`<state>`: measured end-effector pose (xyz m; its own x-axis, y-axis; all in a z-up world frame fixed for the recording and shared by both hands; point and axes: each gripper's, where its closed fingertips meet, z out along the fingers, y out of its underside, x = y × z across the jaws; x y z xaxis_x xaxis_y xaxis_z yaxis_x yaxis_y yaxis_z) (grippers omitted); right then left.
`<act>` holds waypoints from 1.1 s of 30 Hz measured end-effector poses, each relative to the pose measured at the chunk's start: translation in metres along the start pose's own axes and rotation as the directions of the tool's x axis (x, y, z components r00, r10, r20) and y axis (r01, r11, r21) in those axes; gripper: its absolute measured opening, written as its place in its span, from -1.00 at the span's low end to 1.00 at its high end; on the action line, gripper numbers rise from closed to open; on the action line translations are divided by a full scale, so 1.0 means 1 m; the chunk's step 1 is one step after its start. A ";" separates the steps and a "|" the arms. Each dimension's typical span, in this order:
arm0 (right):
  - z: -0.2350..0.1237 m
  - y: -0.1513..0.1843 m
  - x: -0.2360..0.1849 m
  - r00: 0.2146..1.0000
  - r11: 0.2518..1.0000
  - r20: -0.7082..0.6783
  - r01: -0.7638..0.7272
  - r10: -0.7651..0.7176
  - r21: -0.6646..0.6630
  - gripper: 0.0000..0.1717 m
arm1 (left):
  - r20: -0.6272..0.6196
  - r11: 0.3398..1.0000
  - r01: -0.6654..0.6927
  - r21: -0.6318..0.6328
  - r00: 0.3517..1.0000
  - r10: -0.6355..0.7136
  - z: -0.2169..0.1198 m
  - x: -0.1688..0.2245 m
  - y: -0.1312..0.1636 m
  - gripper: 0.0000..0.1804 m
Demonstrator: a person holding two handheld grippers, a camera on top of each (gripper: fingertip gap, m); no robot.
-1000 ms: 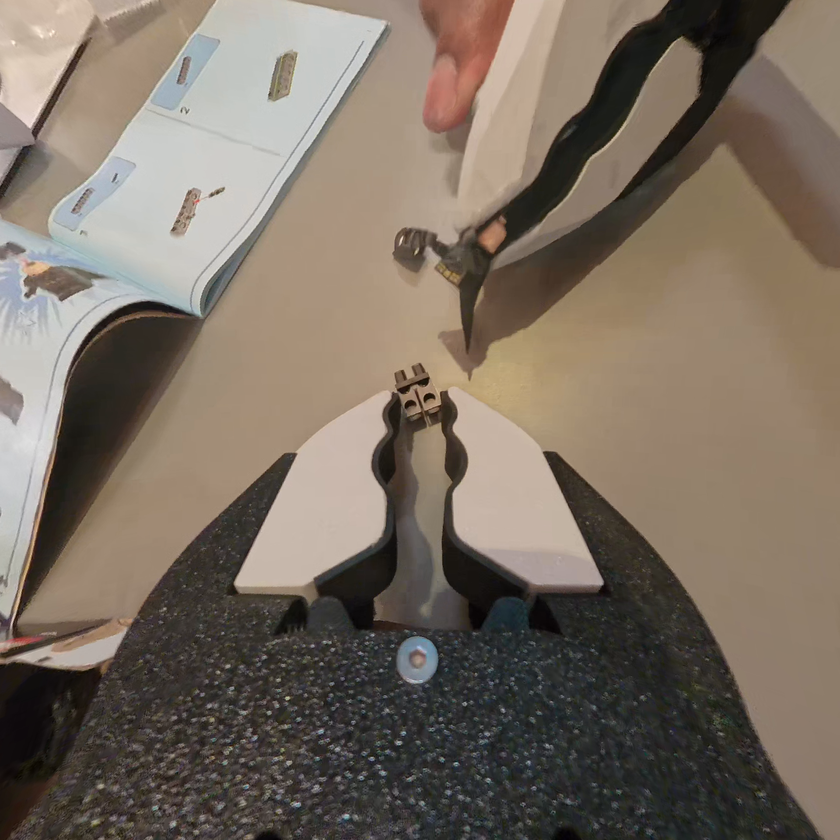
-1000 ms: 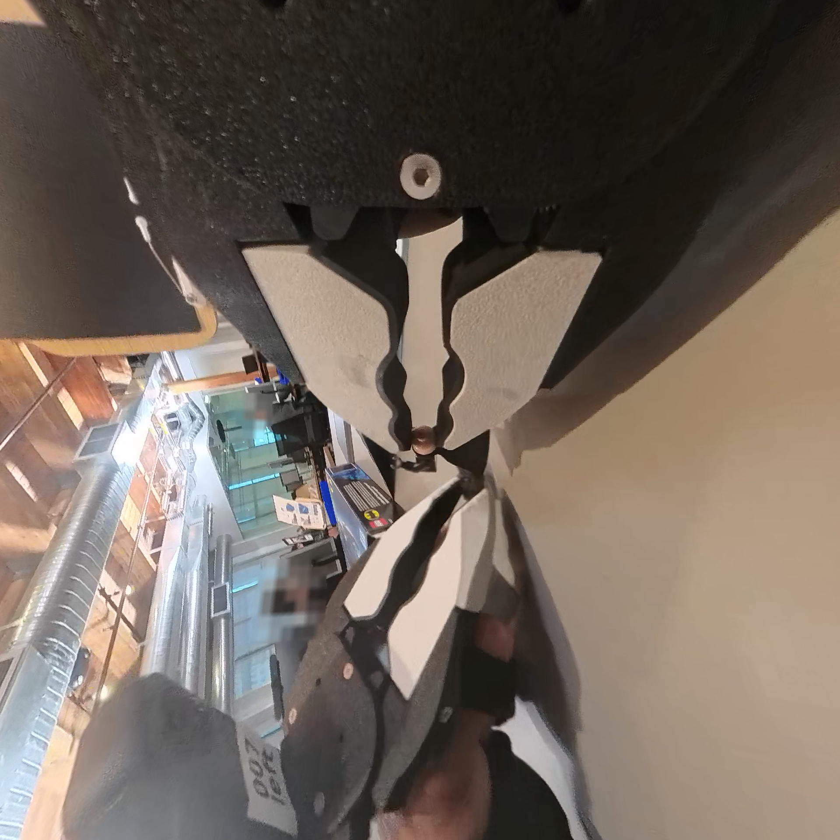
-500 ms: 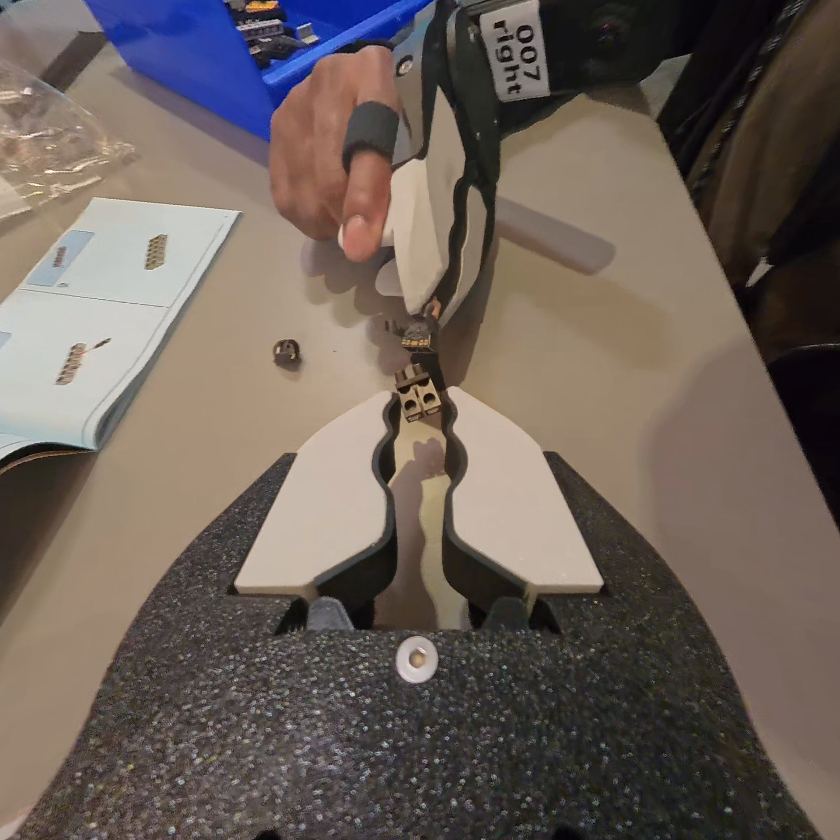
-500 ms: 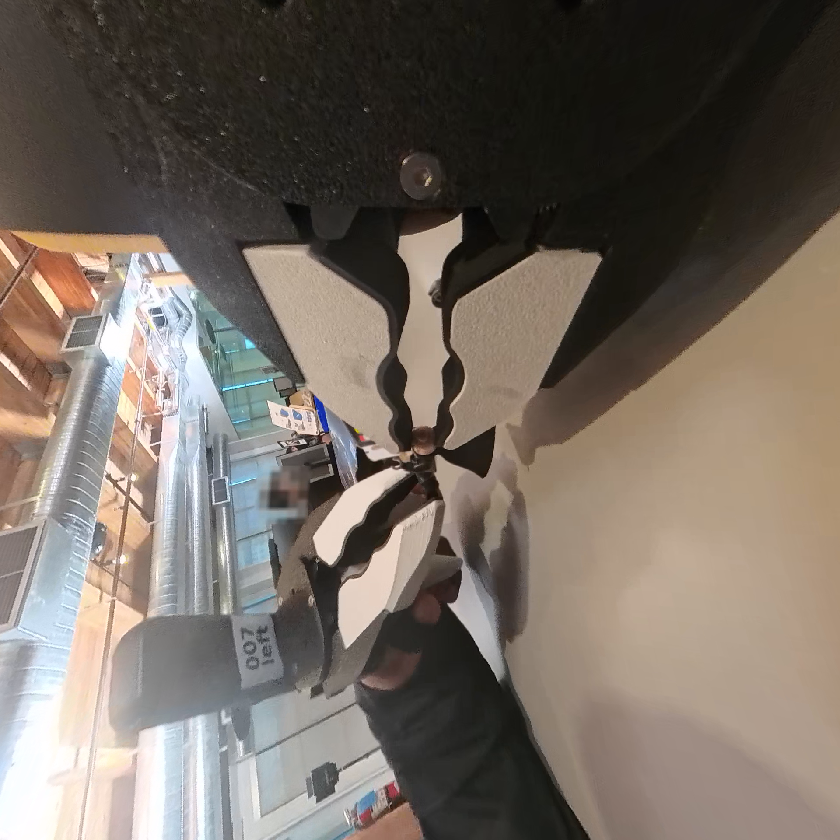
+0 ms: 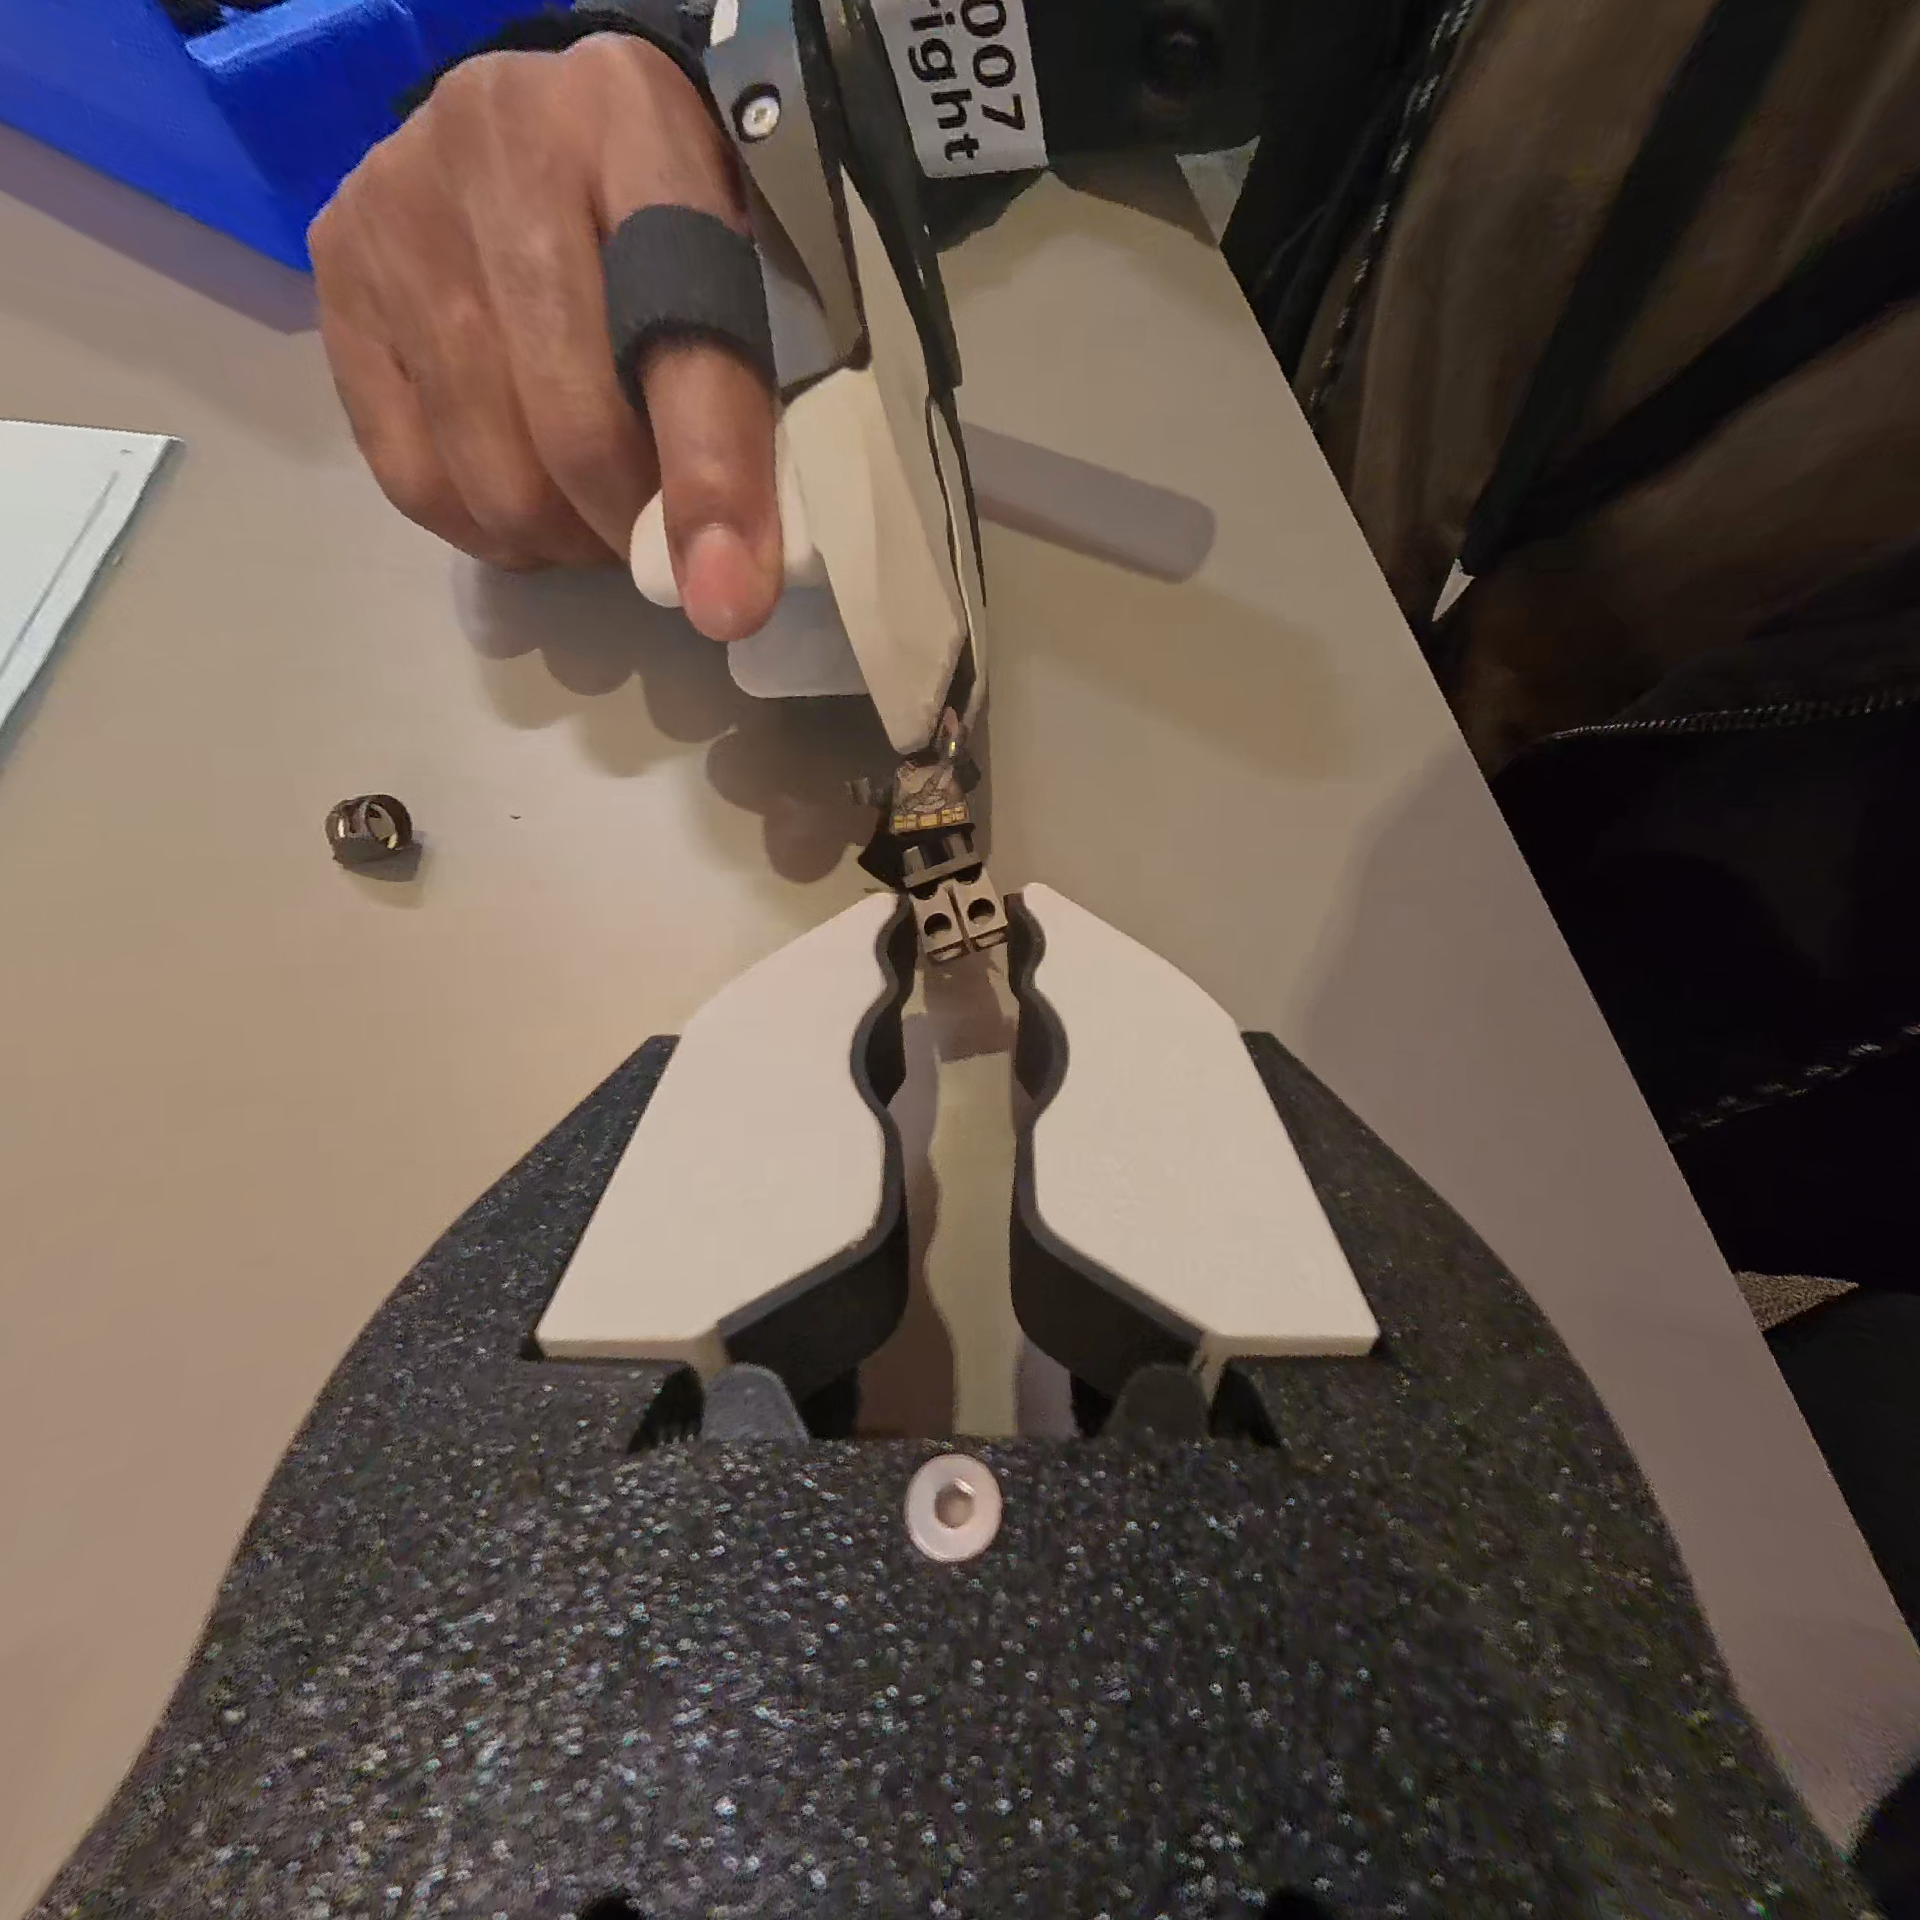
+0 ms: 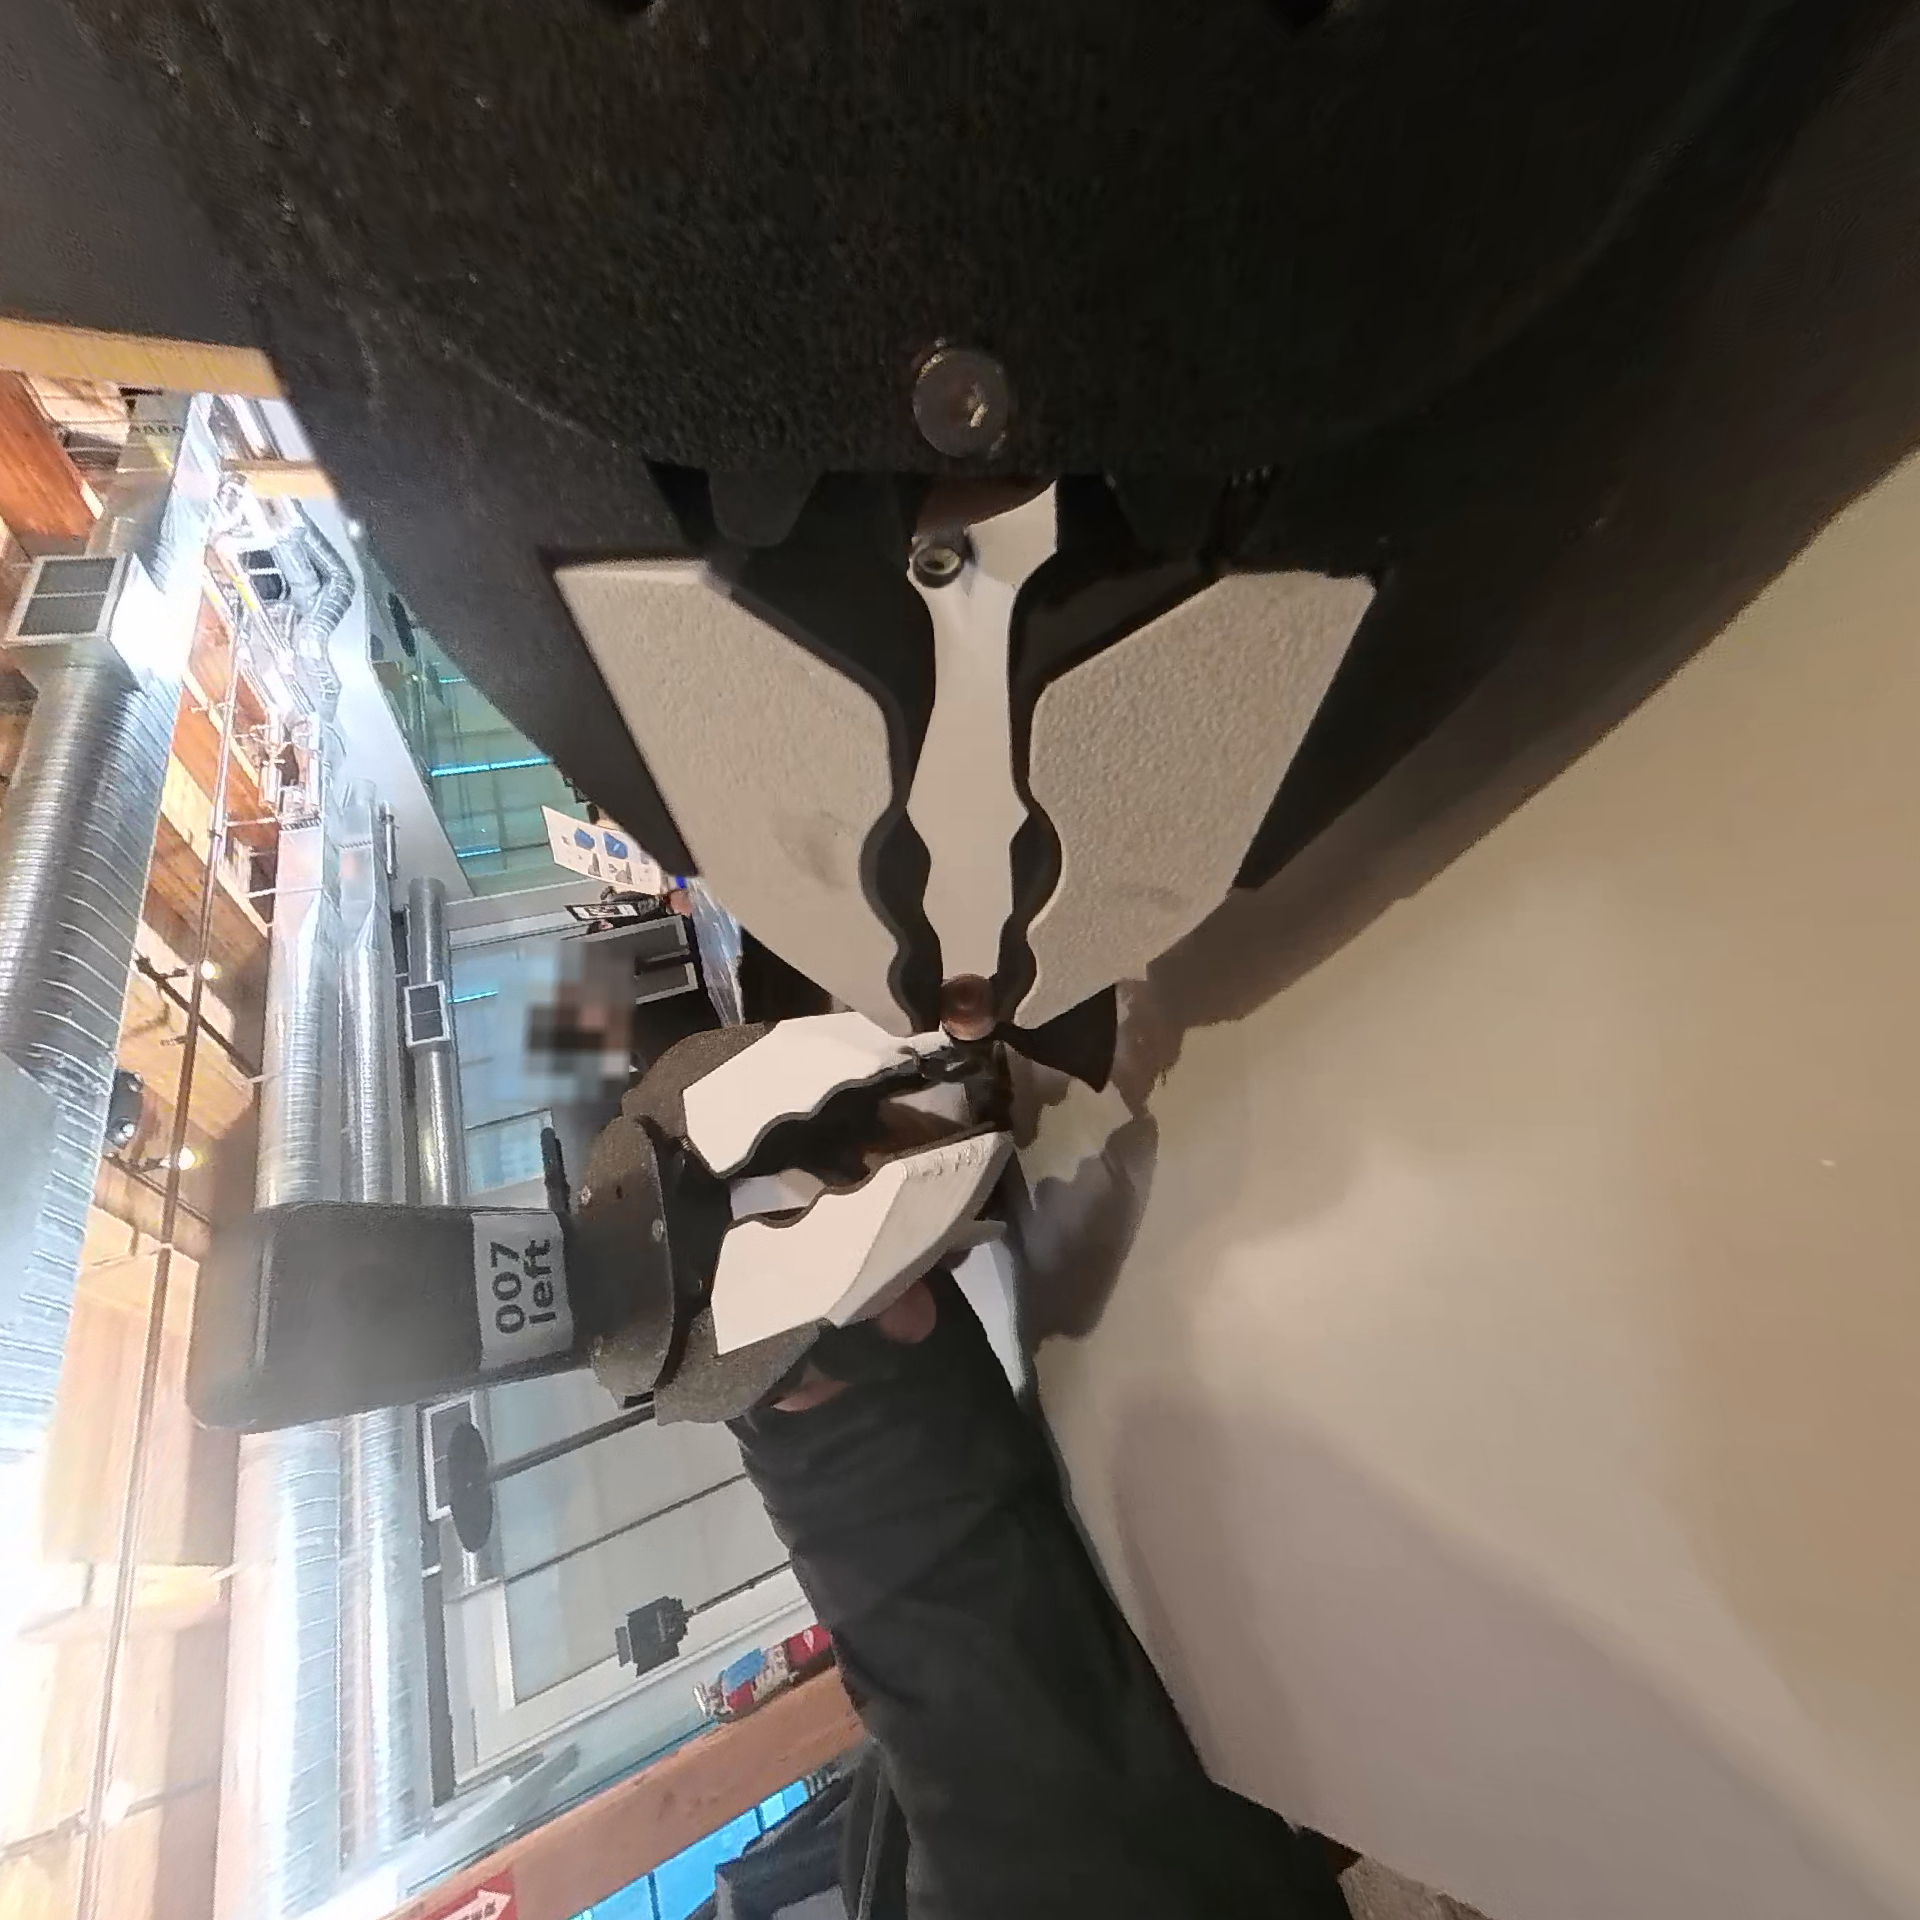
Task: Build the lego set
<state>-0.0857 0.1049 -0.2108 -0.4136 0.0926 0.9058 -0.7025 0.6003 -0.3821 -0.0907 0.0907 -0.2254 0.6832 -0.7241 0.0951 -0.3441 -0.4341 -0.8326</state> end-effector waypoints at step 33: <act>-0.003 -0.007 0.017 0.989 0.998 -0.136 0.059 -0.060 -0.012 -0.88 | -0.041 0.975 0.111 0.195 0.994 -0.105 -0.016 -0.004 -0.025 -0.83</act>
<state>-0.0862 0.1053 -0.1920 -0.2877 0.1637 0.9436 -0.7189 0.6141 -0.3257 -0.0955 0.0959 -0.1964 0.6887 -0.6958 0.2037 -0.1344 -0.3987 -0.9072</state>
